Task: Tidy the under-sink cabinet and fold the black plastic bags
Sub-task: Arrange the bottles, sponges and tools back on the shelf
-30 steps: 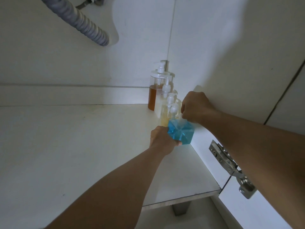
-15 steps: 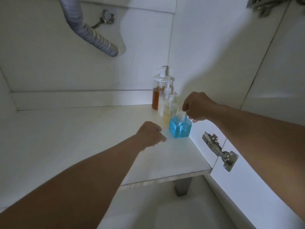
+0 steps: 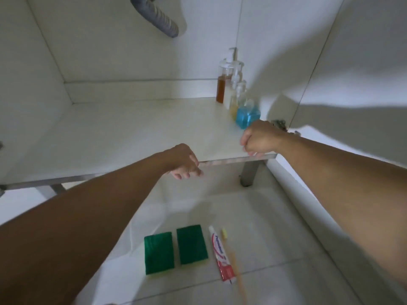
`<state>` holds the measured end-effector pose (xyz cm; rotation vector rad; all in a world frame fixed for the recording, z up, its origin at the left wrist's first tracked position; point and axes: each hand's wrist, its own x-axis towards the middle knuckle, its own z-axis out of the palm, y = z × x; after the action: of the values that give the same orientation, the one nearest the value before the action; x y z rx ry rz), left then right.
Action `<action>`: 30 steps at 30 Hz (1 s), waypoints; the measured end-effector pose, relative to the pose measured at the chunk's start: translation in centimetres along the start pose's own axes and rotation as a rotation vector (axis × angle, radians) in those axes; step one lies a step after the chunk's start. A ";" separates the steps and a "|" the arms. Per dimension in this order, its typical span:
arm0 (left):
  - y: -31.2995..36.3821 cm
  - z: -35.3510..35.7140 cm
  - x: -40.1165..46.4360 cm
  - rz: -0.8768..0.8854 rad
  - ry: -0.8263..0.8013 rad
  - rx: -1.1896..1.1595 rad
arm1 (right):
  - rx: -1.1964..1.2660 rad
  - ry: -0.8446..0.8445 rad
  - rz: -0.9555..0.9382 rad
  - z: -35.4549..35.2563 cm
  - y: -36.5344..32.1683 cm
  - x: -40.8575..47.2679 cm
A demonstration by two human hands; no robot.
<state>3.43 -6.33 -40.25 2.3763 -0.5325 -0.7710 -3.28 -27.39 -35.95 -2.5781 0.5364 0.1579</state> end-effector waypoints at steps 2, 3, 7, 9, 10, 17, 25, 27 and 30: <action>-1.6 1.3 -1.1 -0.027 -0.046 0.077 | -0.040 -0.032 -0.011 2.6 0.4 -1.3; -2.5 2.0 -1.5 -0.033 -0.060 0.114 | -0.034 -0.074 -0.004 3.9 0.6 -2.0; -5.8 4.8 -2.3 -0.044 -0.105 0.282 | -0.059 -0.219 -0.019 9.4 1.6 -3.7; -7.5 6.1 -2.1 -0.047 -0.129 0.351 | -0.143 -0.299 -0.033 11.9 2.2 -4.2; -8.3 6.8 -2.0 -0.053 -0.137 0.381 | -0.180 -0.331 -0.034 13.1 2.5 -4.4; -13.0 10.3 -1.2 -0.100 -0.209 0.679 | -0.324 -0.362 -0.112 19.3 4.4 -3.8; -17.8 12.1 -1.4 -0.123 -0.218 0.834 | -0.472 -0.392 -0.400 26.2 2.2 -2.9; -18.6 12.5 -1.2 -0.096 -0.213 0.858 | -0.513 -0.431 -0.410 27.5 2.1 -2.6; -19.2 13.0 -1.0 -0.041 -0.180 0.878 | -0.533 -0.466 -0.418 28.0 2.0 -2.4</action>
<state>-1.90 3.49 -60.59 3.1259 -1.0711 -0.8948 -6.61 -14.29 -60.64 -2.9386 -0.2555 0.8213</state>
